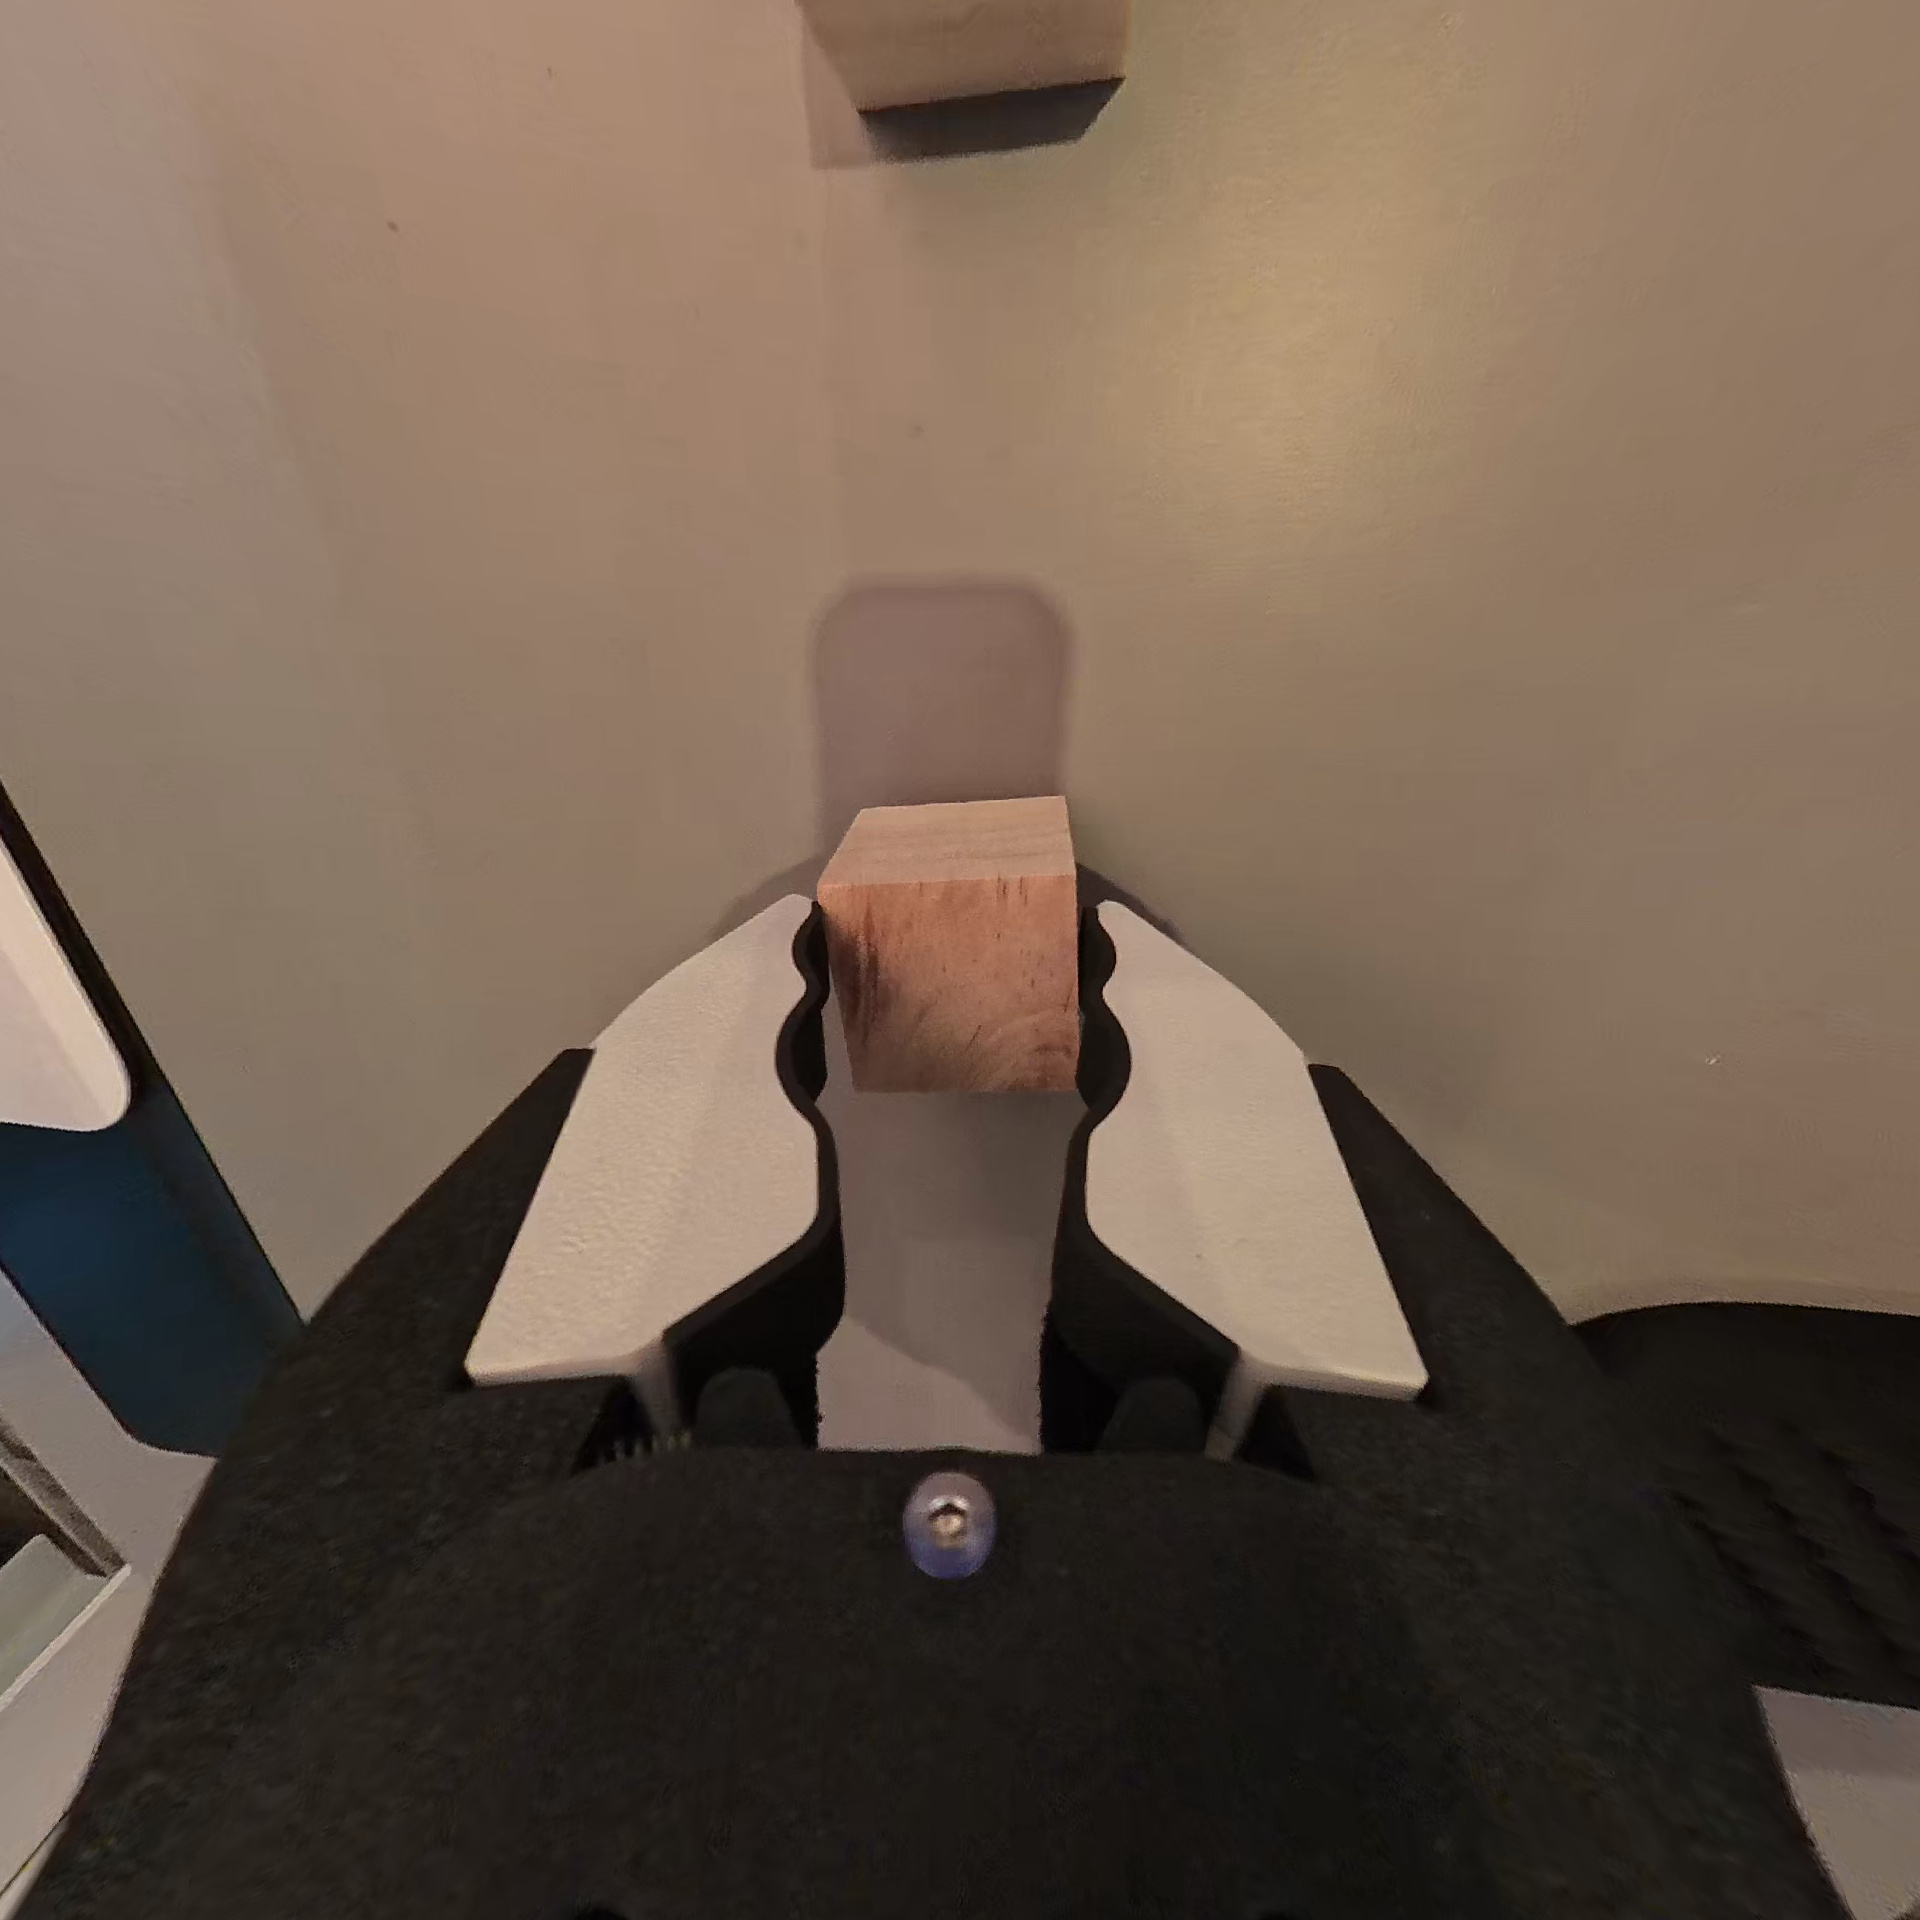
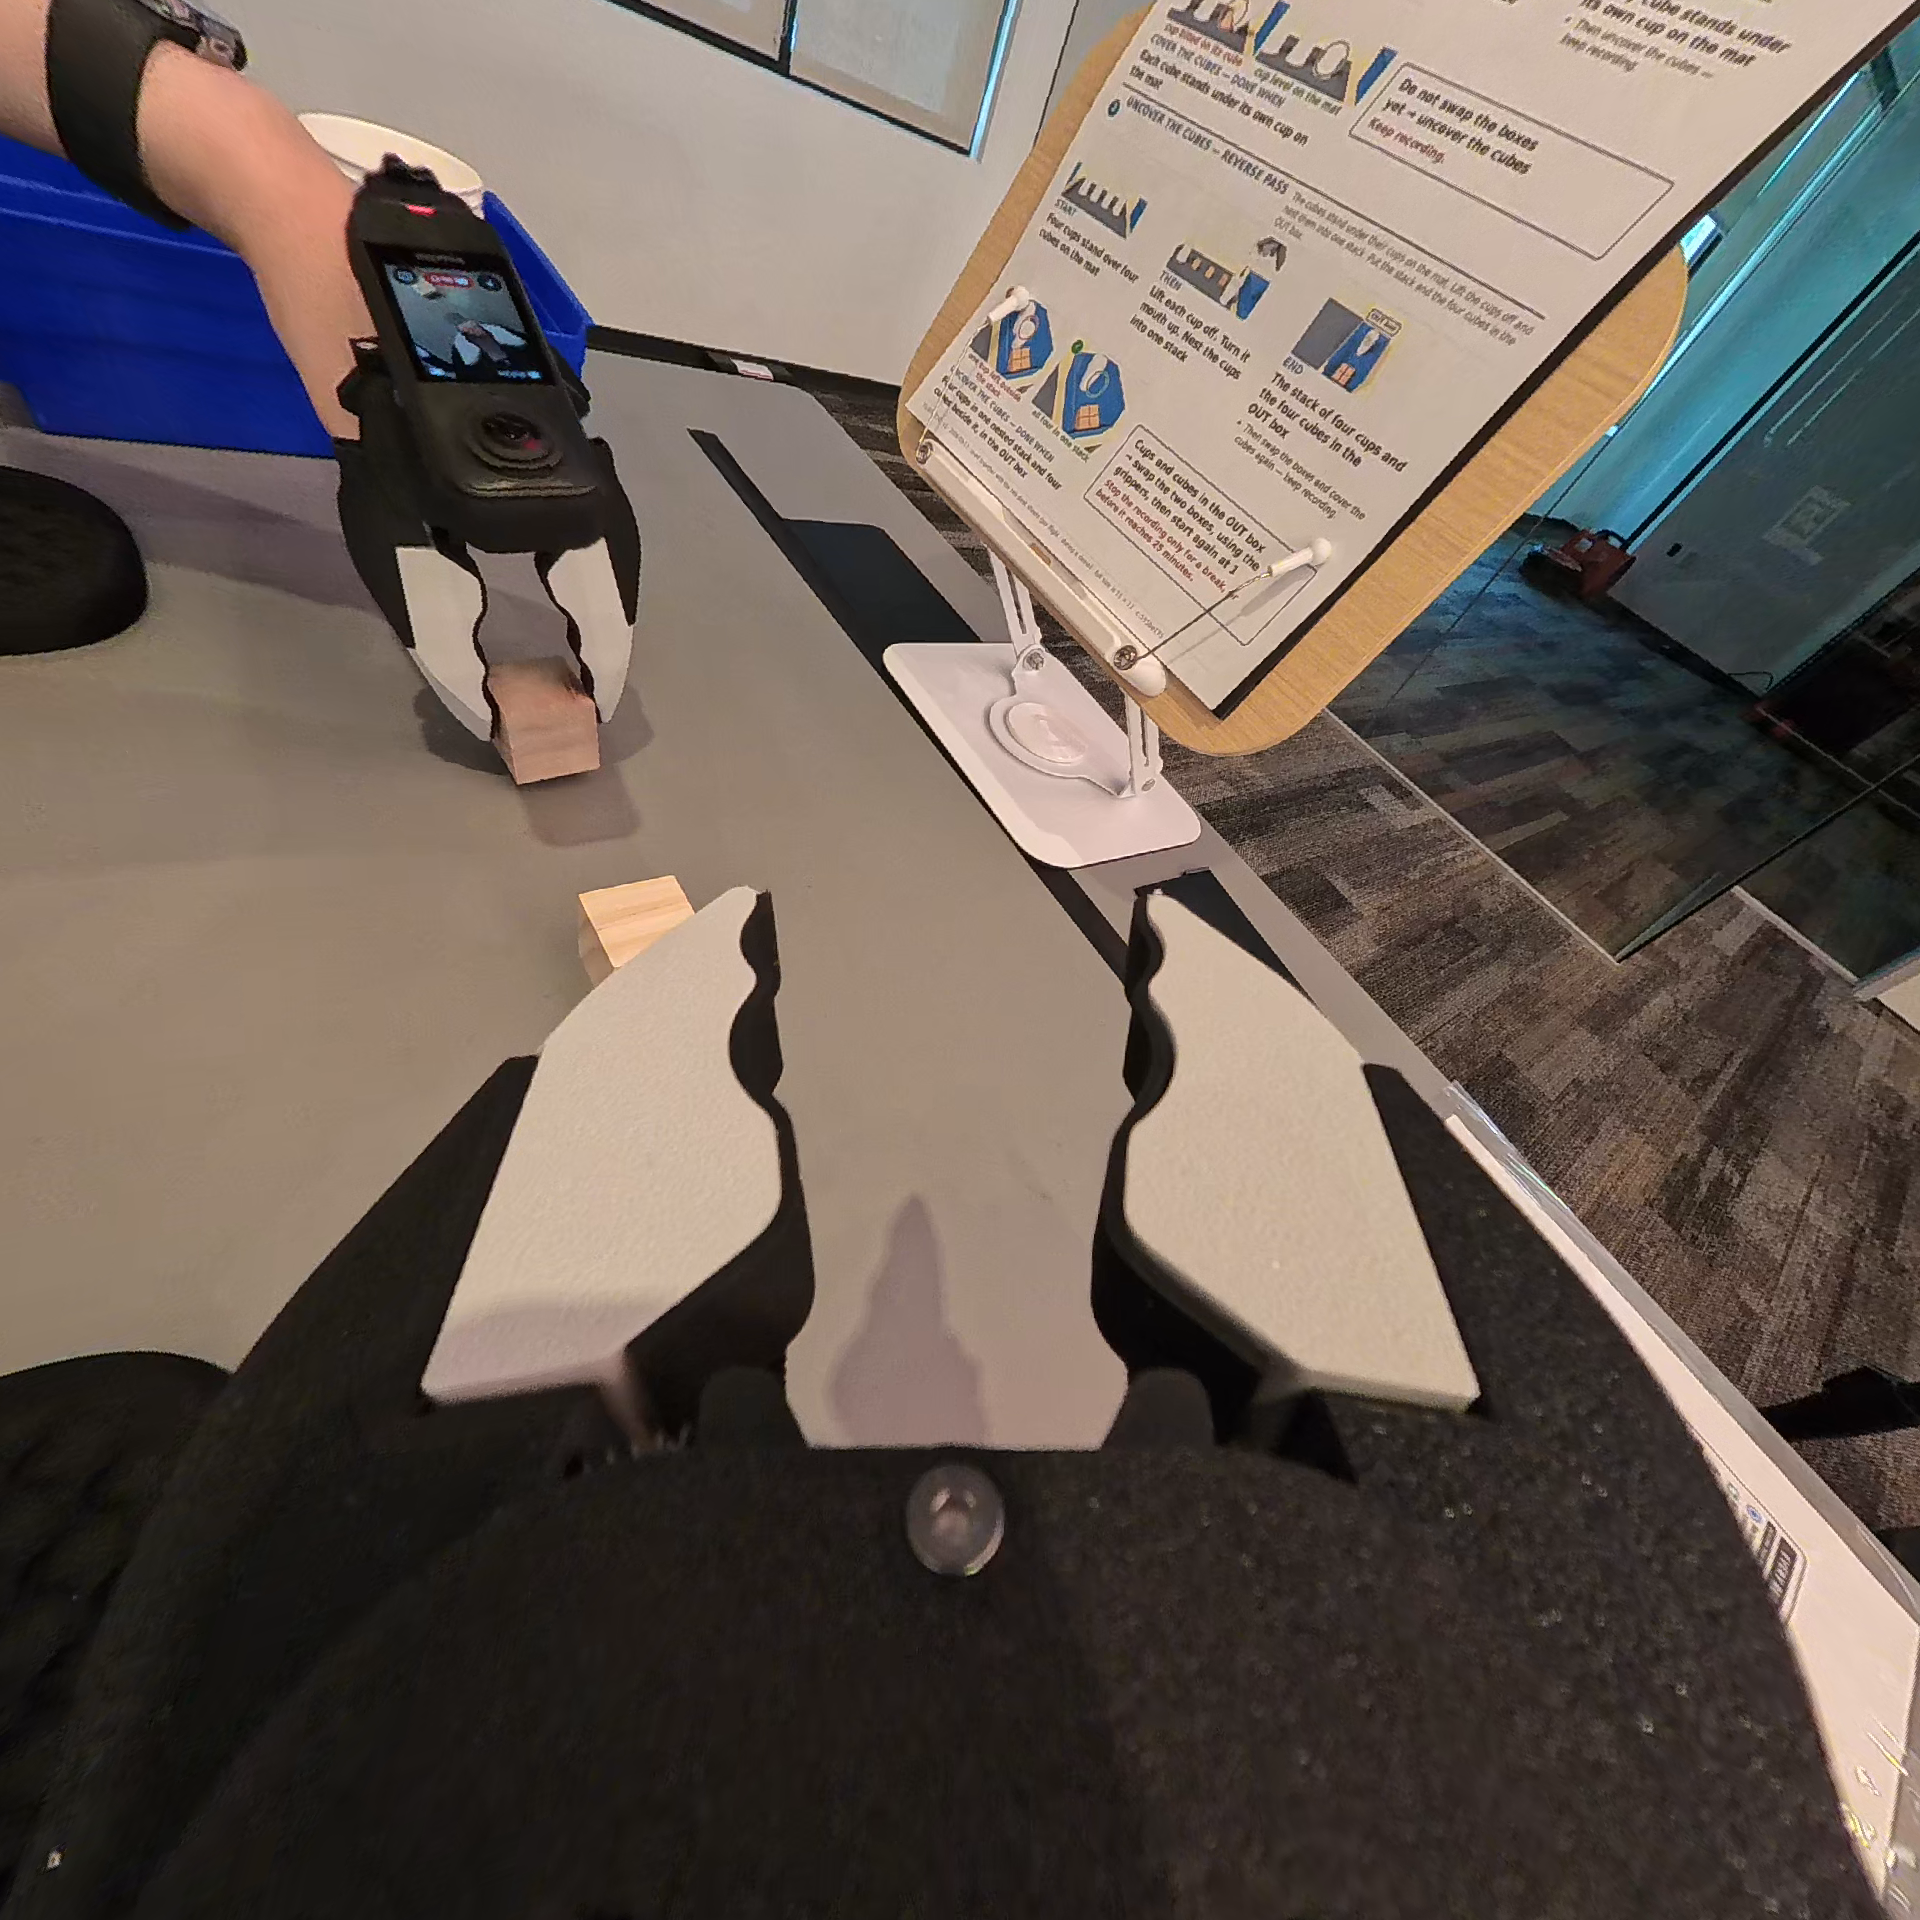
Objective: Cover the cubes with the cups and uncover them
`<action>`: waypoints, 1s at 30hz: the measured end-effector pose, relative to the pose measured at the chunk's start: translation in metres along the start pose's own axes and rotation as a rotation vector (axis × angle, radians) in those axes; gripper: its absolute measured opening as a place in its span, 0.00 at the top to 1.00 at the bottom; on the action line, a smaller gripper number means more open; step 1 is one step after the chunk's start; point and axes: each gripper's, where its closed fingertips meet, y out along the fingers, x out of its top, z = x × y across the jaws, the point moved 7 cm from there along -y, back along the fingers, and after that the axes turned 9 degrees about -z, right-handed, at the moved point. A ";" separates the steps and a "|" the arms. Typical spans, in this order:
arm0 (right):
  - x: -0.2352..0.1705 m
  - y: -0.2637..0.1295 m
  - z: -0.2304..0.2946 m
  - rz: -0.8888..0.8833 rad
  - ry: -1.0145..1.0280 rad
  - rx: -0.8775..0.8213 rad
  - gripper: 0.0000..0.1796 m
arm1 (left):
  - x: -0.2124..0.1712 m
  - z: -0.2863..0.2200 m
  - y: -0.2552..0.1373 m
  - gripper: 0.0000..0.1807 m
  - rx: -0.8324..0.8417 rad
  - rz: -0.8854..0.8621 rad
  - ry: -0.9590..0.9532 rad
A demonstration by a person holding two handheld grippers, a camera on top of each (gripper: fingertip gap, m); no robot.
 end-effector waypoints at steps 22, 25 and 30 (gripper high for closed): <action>-0.005 -0.001 -0.002 0.002 0.022 0.002 0.64 | -0.004 0.002 0.009 0.66 0.013 0.028 0.027; -0.007 -0.001 -0.003 0.003 0.030 0.003 0.64 | -0.002 0.001 0.000 0.67 0.027 -0.016 -0.006; -0.011 -0.002 -0.004 0.008 0.043 0.001 0.64 | 0.000 -0.003 -0.063 0.67 0.159 -0.193 -0.094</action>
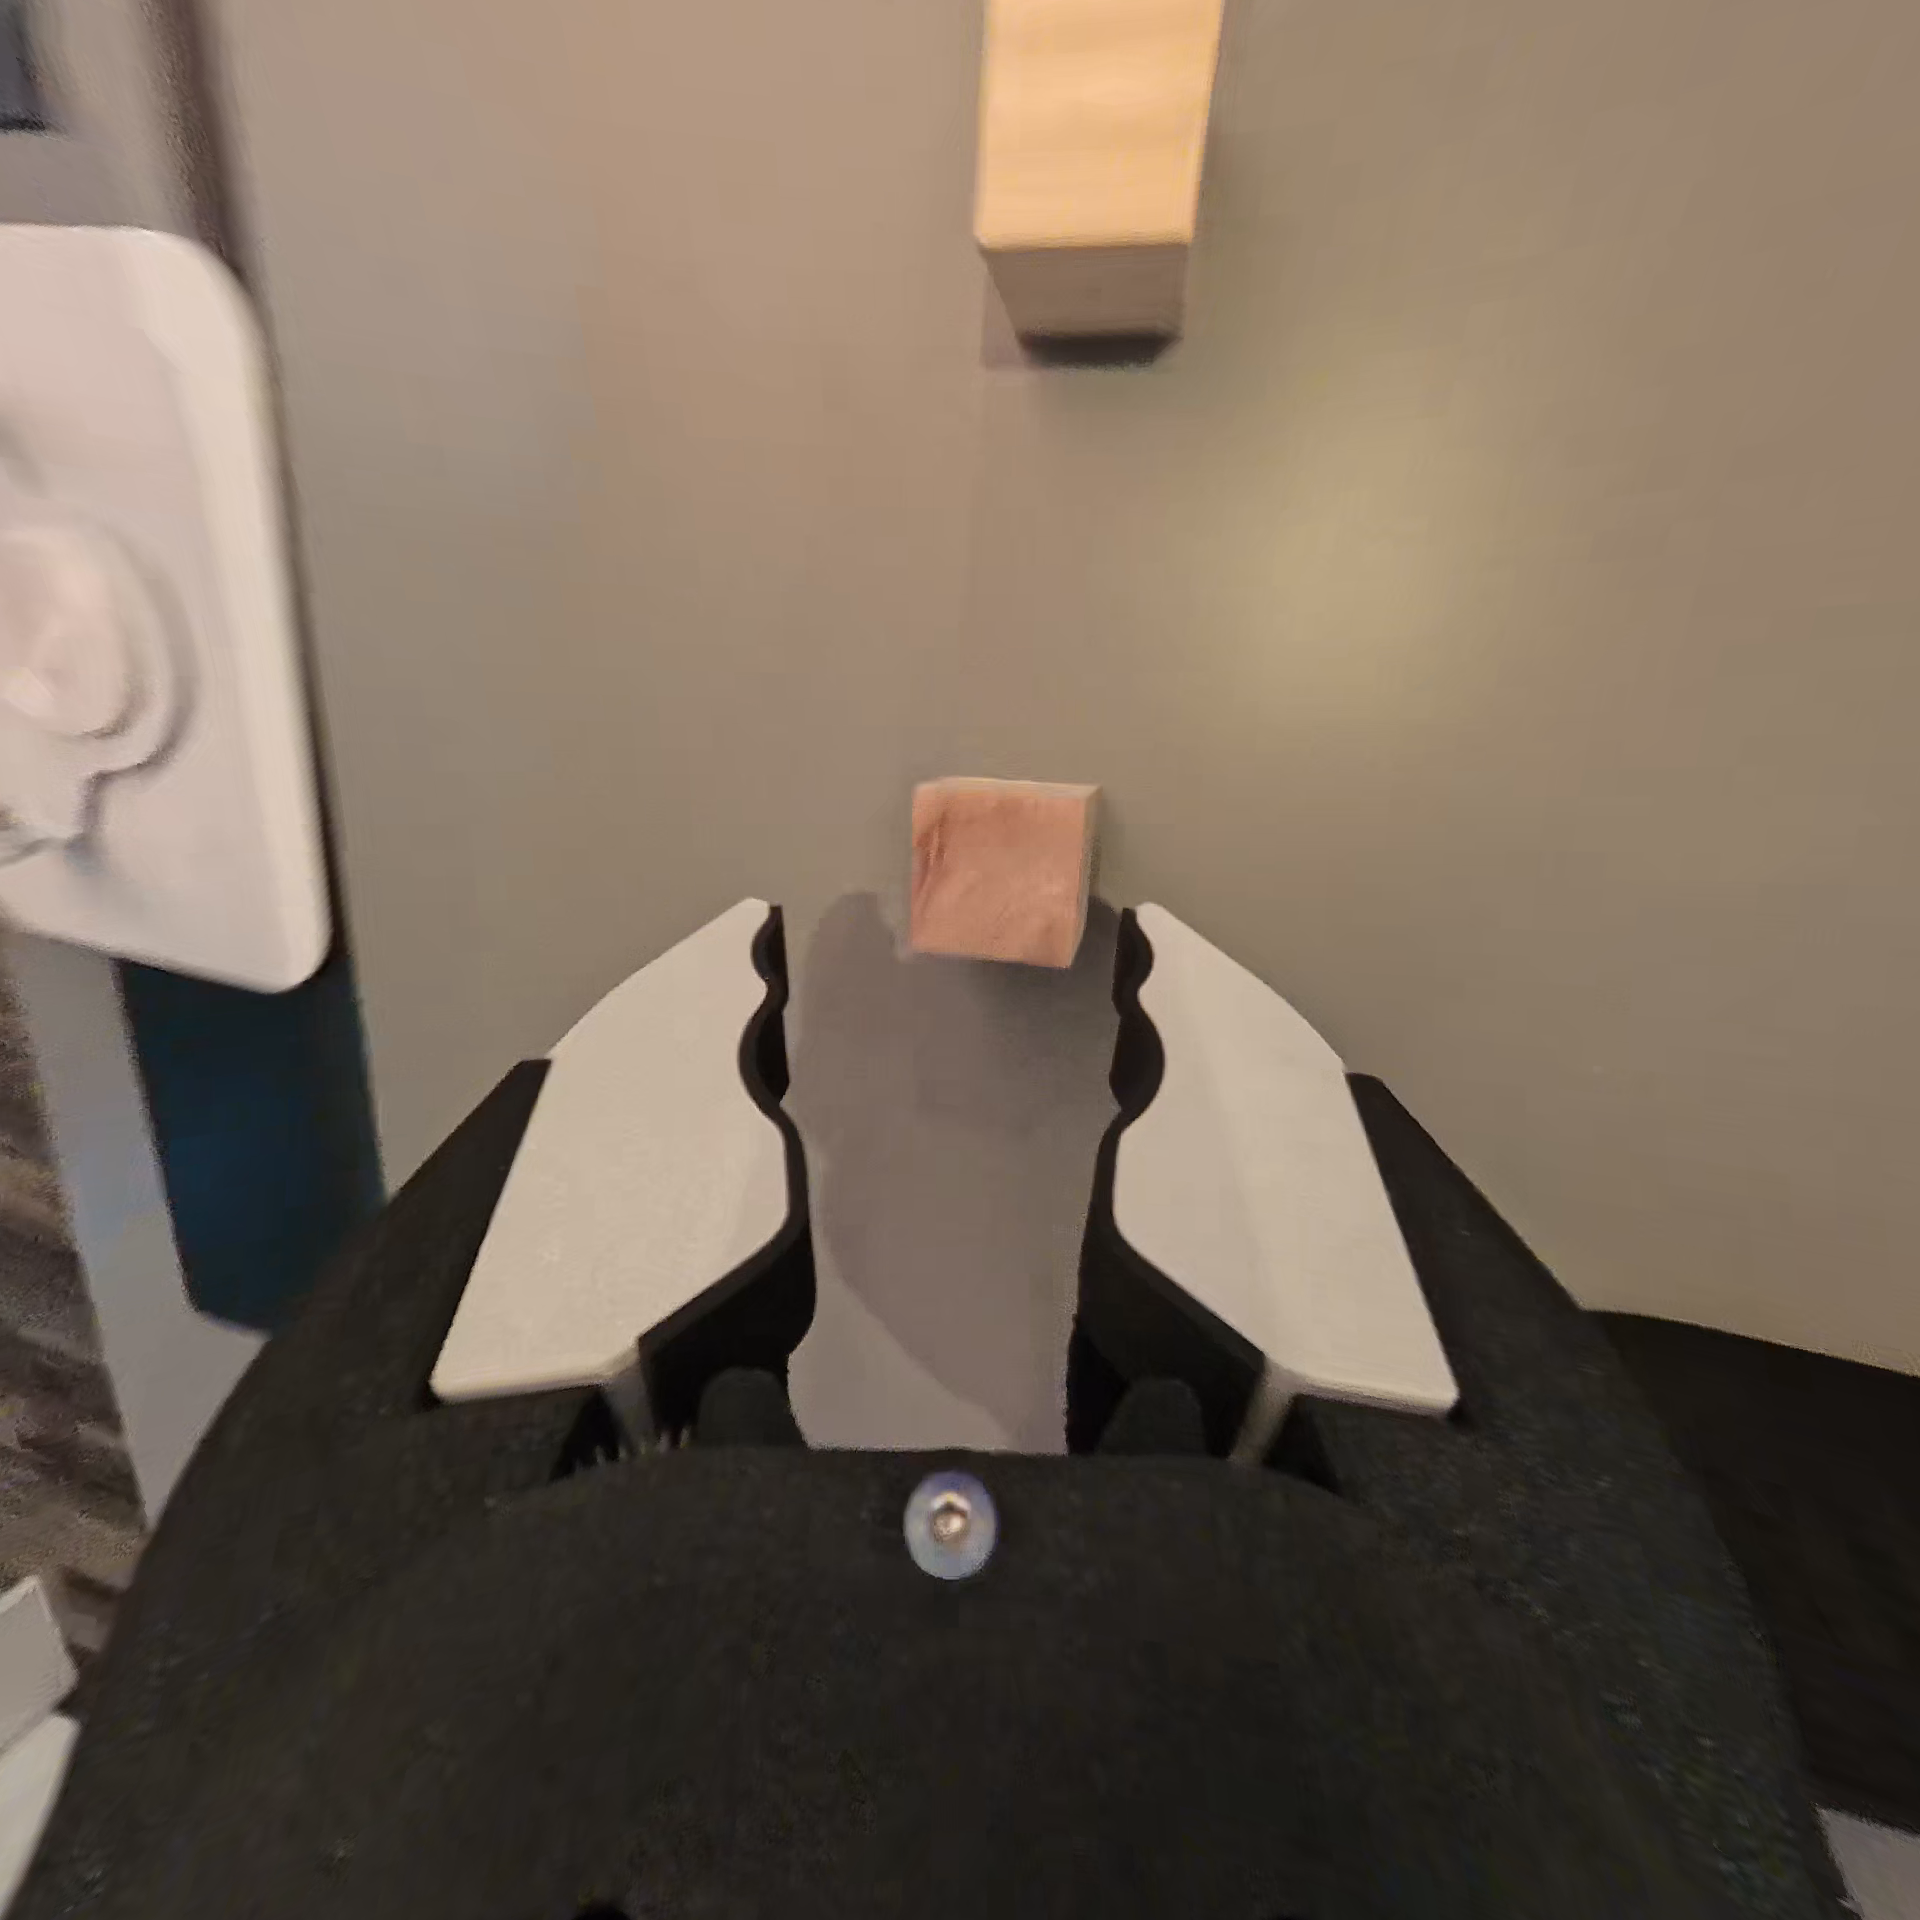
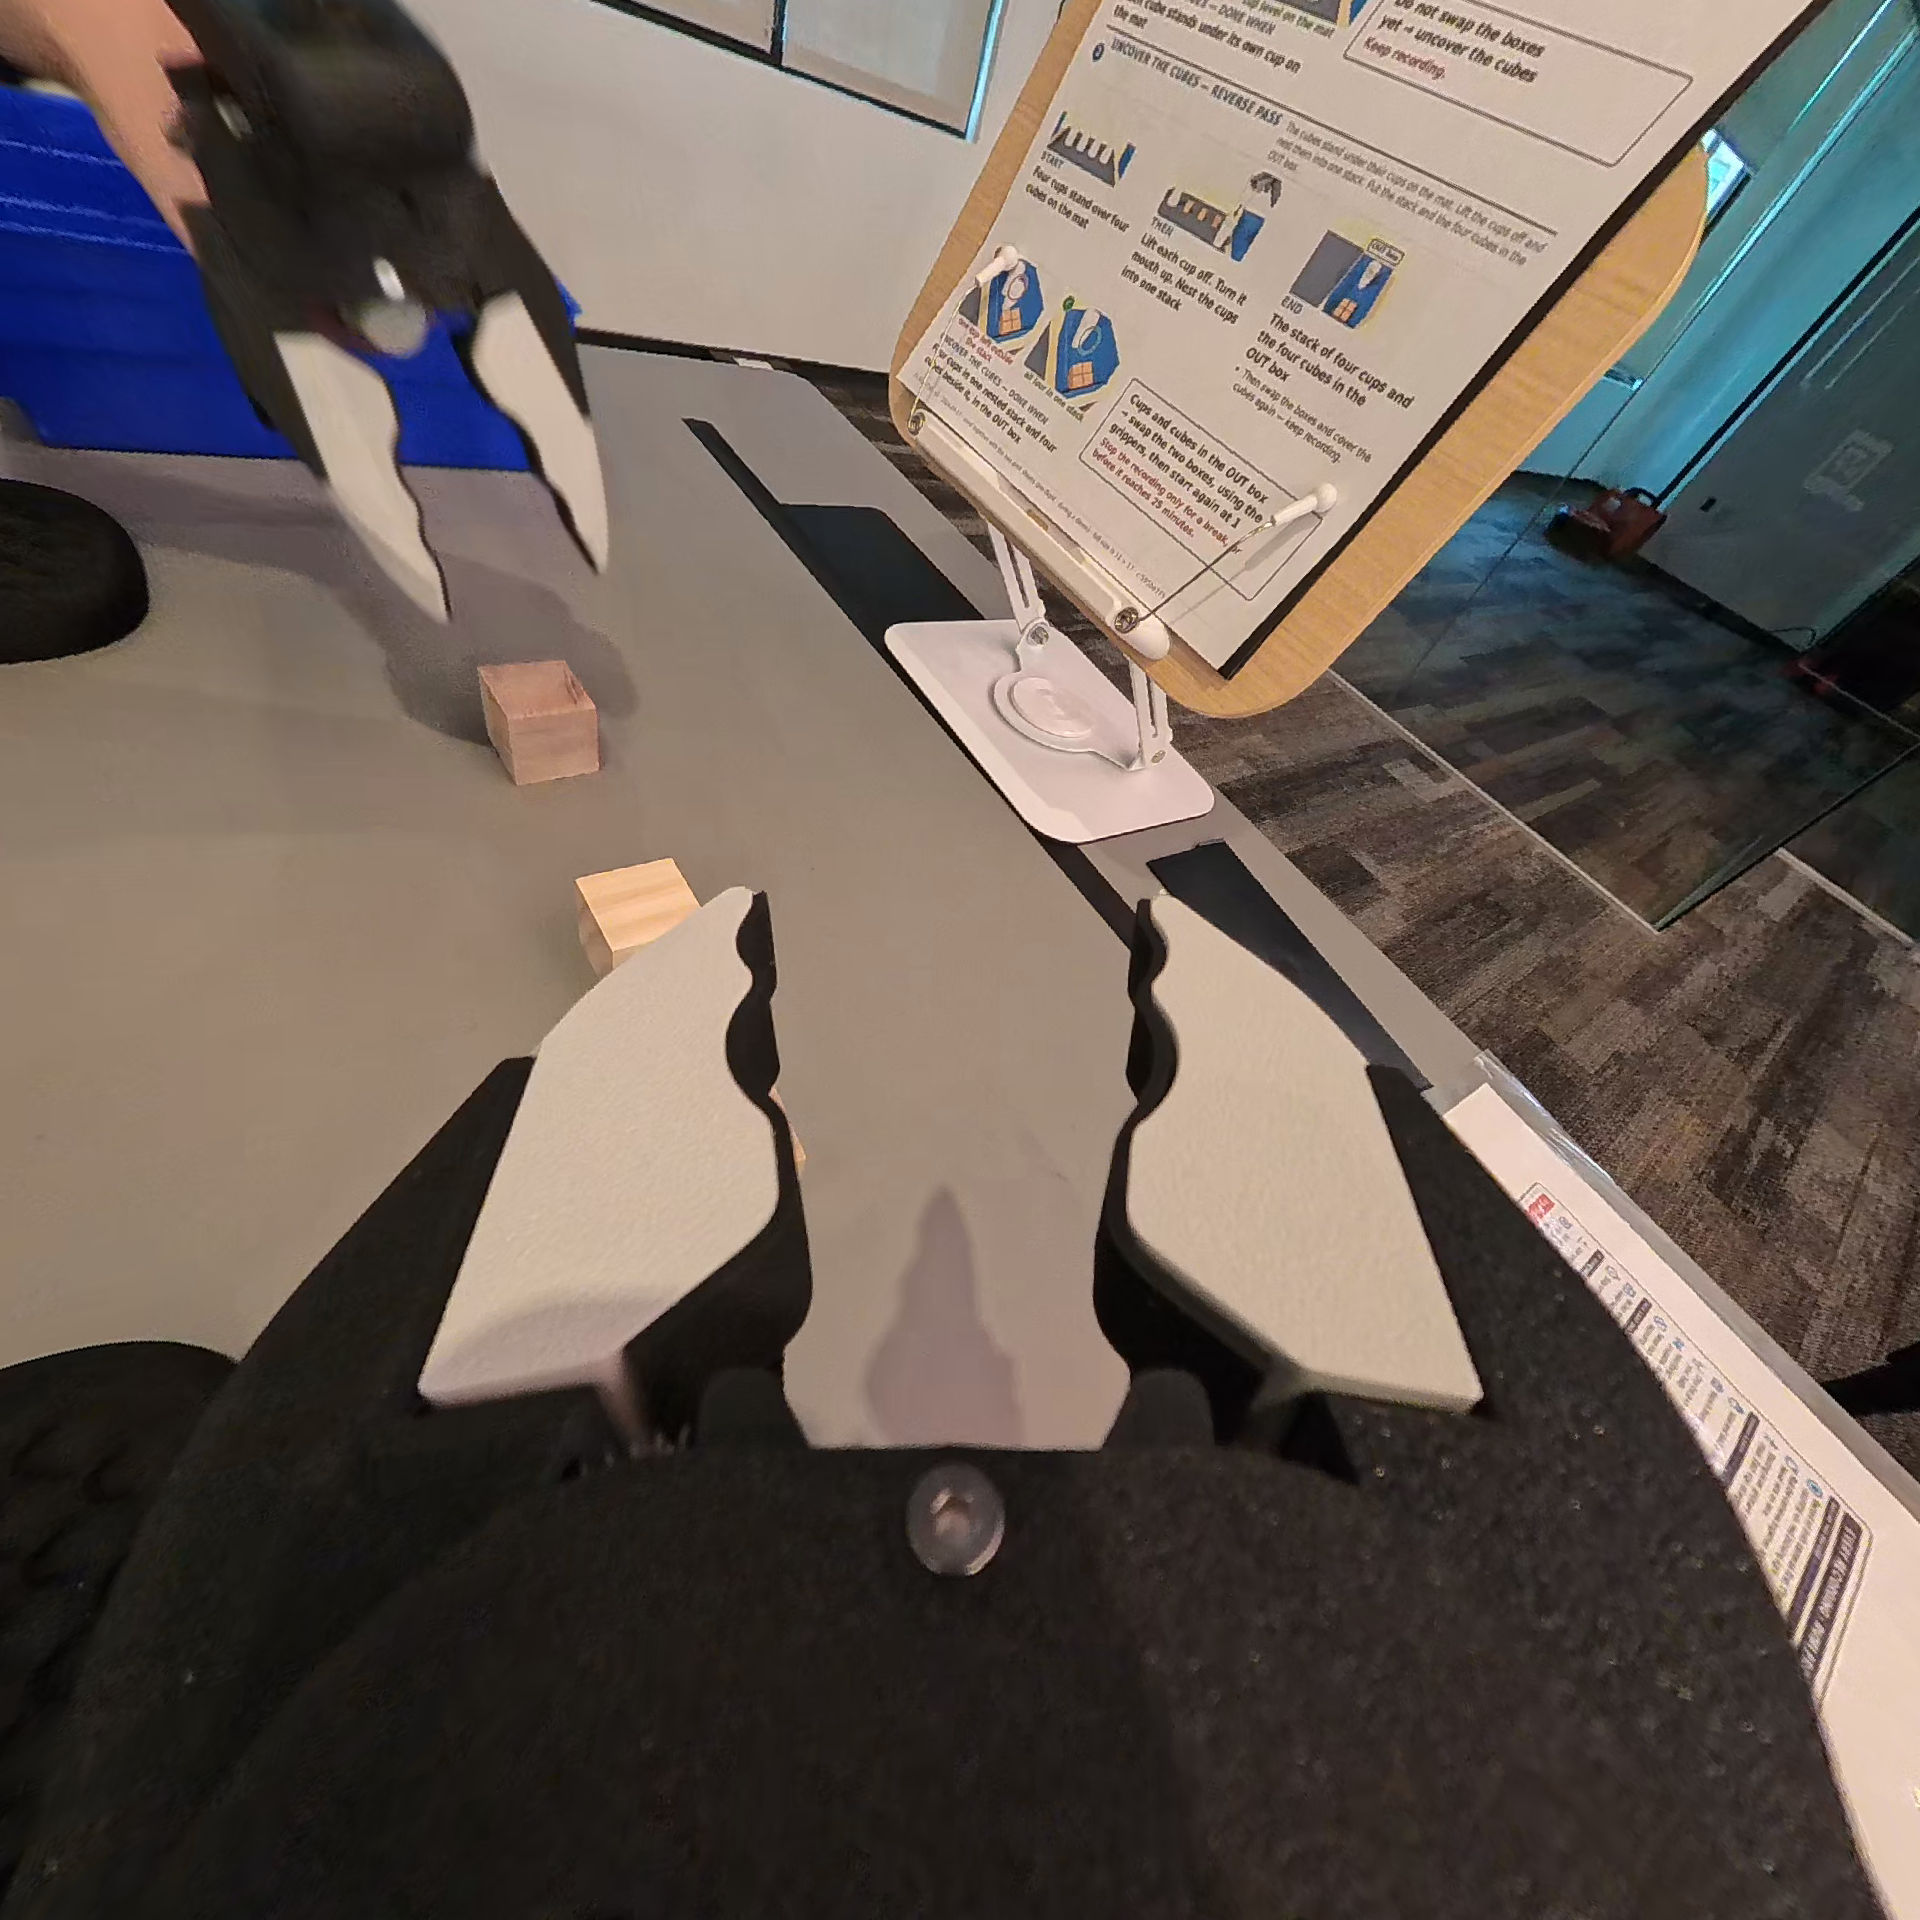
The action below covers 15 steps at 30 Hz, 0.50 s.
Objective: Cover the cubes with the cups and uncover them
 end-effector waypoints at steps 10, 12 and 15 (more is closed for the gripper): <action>0.002 -0.001 -0.001 -0.020 0.001 -0.006 0.64 | -0.114 -0.005 -0.225 0.73 0.842 -0.149 -0.432; 0.002 0.001 0.000 -0.013 0.001 -0.001 0.64 | -0.158 -0.020 -0.248 0.75 0.887 -0.132 -0.599; 0.001 0.007 0.002 0.000 -0.001 0.012 0.64 | -0.221 -0.047 -0.249 0.71 0.800 0.011 -0.820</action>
